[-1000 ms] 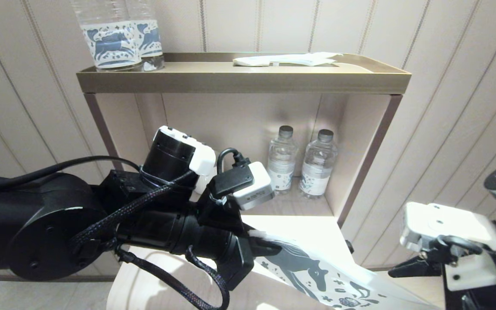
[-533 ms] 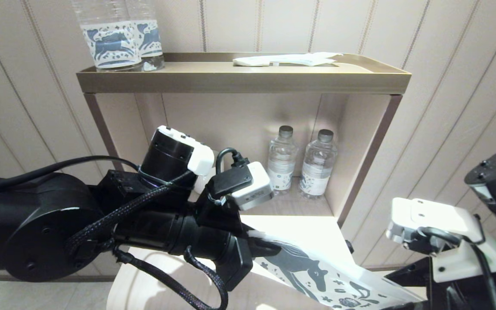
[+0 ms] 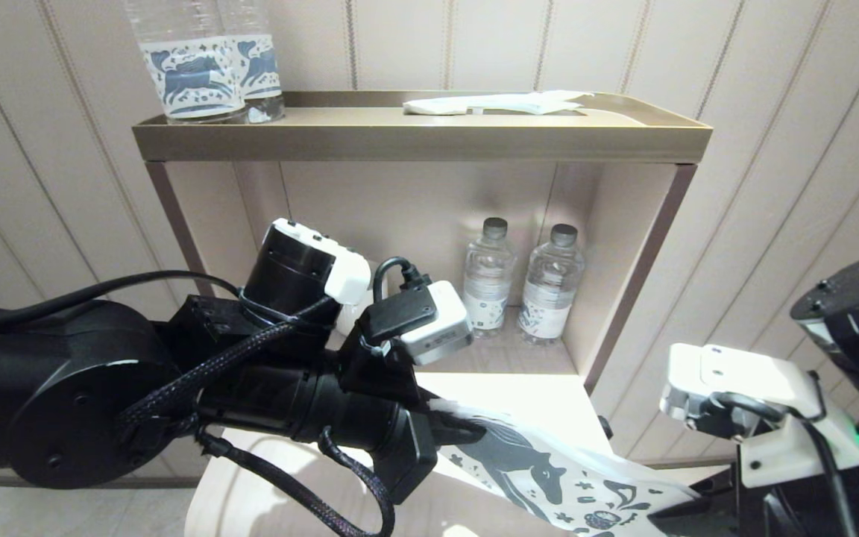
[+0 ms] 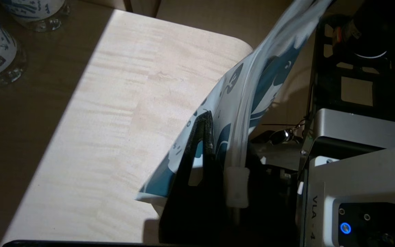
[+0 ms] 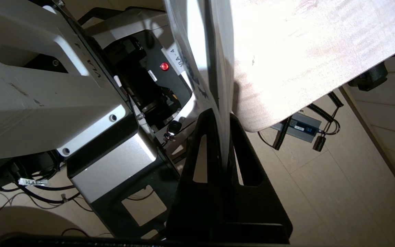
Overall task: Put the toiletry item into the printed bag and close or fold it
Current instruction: Hand it to the other hand
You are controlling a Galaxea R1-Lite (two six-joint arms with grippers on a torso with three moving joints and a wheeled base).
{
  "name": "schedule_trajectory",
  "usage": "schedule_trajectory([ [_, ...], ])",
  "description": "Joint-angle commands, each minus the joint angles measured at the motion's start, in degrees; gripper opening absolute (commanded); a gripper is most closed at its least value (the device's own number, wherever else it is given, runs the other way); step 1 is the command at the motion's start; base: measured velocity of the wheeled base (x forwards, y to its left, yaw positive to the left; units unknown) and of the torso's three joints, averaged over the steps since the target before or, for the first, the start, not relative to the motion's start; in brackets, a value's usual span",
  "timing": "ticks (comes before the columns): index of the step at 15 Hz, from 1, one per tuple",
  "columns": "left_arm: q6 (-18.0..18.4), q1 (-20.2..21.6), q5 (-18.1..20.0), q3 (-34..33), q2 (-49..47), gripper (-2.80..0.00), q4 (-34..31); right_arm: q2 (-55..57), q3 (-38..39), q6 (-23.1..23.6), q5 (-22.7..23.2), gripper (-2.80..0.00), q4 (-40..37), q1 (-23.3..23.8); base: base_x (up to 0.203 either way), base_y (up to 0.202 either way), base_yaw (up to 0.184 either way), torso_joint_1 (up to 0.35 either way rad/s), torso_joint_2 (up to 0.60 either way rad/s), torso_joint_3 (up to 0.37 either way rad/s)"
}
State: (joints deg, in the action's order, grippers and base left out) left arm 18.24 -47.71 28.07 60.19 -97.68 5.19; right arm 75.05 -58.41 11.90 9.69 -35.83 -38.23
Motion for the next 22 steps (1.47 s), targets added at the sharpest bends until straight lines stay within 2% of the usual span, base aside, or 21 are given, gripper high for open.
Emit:
schedule_trajectory([
  [1,0.7,0.0,0.3,-0.7,0.0,0.0,0.4,0.0,-0.3,0.0,0.1,-2.8,-0.2,0.0,0.0,0.0,0.0,0.0,0.0,0.0],
  [4,0.6,0.1,0.5,-1.6,0.5,0.0,0.7,-0.4,-1.0,-0.1,0.3,-2.8,-0.2,0.8,0.0,0.0,0.0,0.0,0.0,0.0],
  [6,0.5,1.6,1.3,-3.9,1.4,0.0,2.1,-0.9,-0.9,-0.2,1.1,-2.8,-0.2,1.2,0.0,0.0,0.0,0.0,0.0,0.0],
  [10,0.0,4.0,5.5,-6.0,2.0,0.0,9.0,-1.6,-0.7,-0.2,3.3,-2.8,-0.2,1.1,0.0,0.0,0.0,0.0,0.0,0.0],
  [13,-0.1,4.0,8.0,-5.0,1.2,0.0,10.1,-1.5,-0.9,-0.2,5.0,-2.8,-0.1,1.0,0.0,0.0,0.0,0.0,0.0,0.0],
  [16,-0.8,4.1,10.2,-5.1,0.0,0.0,13.5,-2.0,-0.2,-0.1,6.0,-2.8,4.3,0.5,0.0,0.0,0.0,0.0,0.0,0.0],
  [20,-1.1,4.8,12.7,-5.7,-0.2,0.0,15.0,-2.8,-0.1,0.1,7.6,-2.8,4.4,0.3,0.0,0.0,0.0,0.0,0.0,0.0],
  [22,-1.1,5.6,15.1,-5.5,-0.1,0.0,15.0,-2.8,-0.1,0.1,7.7,-2.8,4.5,0.3,0.0,0.0,0.0,0.0,0.0,0.0],
])
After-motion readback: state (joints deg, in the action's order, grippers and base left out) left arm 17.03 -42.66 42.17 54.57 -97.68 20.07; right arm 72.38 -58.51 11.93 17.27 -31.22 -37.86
